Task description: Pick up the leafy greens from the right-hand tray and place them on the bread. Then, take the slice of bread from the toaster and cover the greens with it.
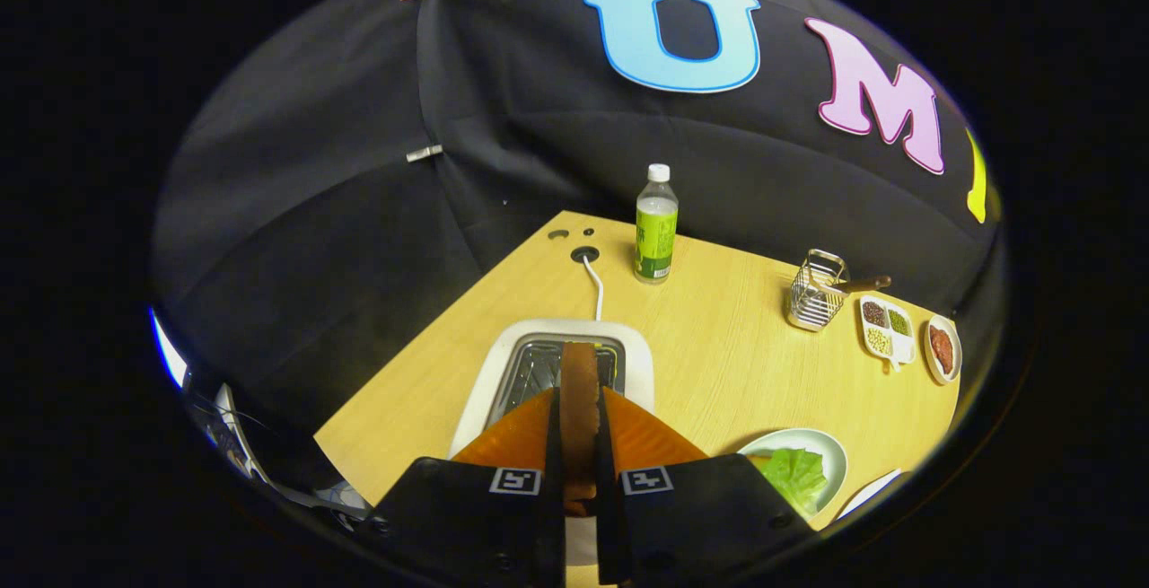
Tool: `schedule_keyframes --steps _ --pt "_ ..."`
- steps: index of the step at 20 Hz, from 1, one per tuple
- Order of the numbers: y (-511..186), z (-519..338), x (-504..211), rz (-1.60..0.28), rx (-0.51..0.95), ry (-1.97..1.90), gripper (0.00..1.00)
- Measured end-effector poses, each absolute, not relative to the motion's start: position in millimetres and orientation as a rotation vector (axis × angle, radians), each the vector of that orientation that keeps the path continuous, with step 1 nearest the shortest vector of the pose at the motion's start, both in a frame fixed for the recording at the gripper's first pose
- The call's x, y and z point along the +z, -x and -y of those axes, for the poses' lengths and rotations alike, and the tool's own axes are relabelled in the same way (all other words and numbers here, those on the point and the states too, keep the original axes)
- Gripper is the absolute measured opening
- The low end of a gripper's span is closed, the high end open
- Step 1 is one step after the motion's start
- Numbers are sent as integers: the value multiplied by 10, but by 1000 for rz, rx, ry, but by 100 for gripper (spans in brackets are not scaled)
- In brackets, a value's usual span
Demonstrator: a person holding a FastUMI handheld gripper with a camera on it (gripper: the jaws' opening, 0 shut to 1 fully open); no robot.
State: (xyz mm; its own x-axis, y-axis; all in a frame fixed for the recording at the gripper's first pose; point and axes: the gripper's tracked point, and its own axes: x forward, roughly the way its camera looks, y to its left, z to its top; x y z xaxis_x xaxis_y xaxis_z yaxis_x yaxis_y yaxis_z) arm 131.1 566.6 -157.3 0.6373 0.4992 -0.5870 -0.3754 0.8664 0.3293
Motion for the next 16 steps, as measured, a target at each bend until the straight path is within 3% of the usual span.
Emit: schedule_keyframes --steps 10,16 --pt "-1271 -4862 -593 -570 520 -351 18" --pt "-1275 -3961 -718 -568 413 -383 18"
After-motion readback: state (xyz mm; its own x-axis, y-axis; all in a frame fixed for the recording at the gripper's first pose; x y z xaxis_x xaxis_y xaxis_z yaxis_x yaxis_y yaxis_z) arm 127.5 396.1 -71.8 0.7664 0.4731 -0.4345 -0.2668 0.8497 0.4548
